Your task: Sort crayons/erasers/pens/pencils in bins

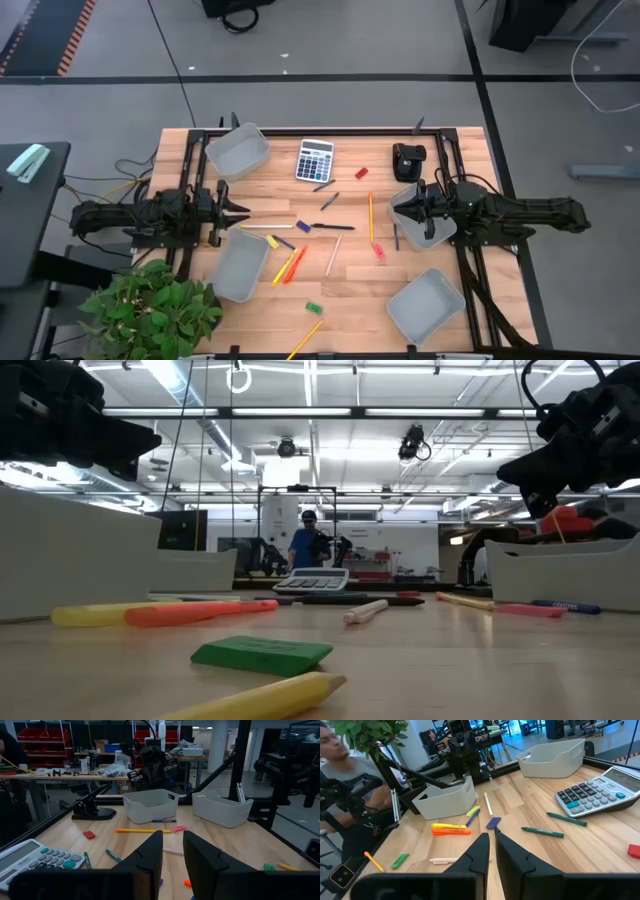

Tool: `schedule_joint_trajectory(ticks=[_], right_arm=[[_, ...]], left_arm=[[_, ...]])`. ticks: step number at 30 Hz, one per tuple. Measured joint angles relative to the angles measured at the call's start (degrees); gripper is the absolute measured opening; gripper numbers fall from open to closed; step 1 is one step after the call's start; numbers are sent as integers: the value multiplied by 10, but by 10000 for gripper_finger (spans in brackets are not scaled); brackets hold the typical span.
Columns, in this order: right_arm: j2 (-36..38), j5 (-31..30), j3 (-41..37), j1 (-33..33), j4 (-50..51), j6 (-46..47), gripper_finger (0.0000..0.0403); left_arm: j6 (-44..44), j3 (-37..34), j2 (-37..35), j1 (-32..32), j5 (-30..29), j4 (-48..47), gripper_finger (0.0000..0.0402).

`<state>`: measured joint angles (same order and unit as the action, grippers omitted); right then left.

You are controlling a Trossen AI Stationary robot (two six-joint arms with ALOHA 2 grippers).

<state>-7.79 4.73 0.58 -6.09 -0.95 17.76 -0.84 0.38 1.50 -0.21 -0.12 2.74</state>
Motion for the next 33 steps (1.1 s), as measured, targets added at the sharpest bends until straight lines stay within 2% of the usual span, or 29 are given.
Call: schedule_joint_trajectory(ticks=[24,33], right_arm=[[0,0,0,0,0,0,41],[0,0,0,0,0,0,41]], left_arm=[[0,0,0,0,0,0,78],[0,0,0,0,0,0,87]])
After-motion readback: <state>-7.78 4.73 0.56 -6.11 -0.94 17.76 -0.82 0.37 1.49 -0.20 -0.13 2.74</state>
